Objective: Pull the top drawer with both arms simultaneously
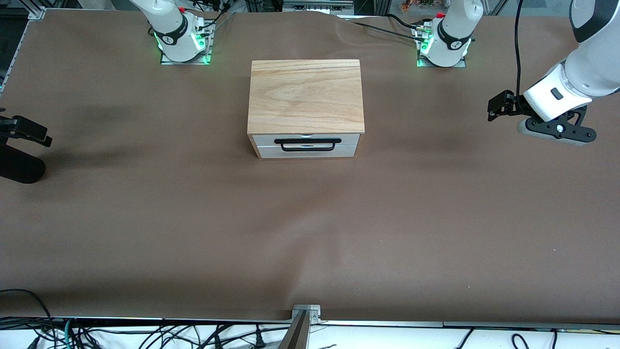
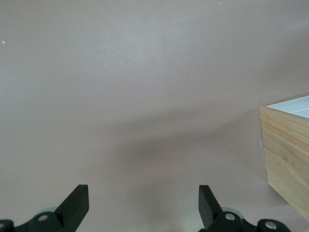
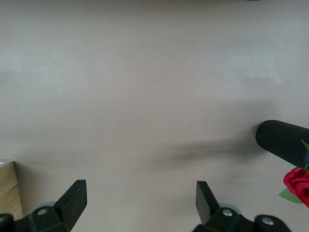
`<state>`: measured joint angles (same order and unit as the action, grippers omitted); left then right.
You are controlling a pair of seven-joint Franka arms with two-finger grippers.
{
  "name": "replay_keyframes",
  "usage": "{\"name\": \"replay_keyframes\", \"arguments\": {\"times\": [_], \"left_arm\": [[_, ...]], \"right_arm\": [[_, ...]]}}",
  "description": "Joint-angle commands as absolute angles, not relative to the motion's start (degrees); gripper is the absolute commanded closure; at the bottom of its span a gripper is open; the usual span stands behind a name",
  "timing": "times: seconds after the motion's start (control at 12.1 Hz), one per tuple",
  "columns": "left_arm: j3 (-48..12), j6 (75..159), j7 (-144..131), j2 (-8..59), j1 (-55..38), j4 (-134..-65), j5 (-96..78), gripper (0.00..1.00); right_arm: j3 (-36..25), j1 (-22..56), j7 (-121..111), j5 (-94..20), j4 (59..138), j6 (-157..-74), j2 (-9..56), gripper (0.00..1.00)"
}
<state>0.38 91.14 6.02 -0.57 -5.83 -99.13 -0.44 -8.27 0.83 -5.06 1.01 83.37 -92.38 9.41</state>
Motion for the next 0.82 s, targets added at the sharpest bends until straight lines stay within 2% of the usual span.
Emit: {"name": "replay_keyframes", "arguments": {"times": [0.0, 0.74], "left_arm": [[0.4, 90.2, 5.7, -0.8, -5.9, -98.6, 1.1, 0.0], [0.2, 90.4, 5.2, 2.2, -6.1, -98.9, 0.3, 0.0]], "right_arm": [[-7.9, 0.4, -5.9, 1.6, 83.3, -92.6, 9.1, 0.0], [-7.4, 3.2, -4.7, 1.3, 83.9, -91.2, 10.4, 0.0]]}}
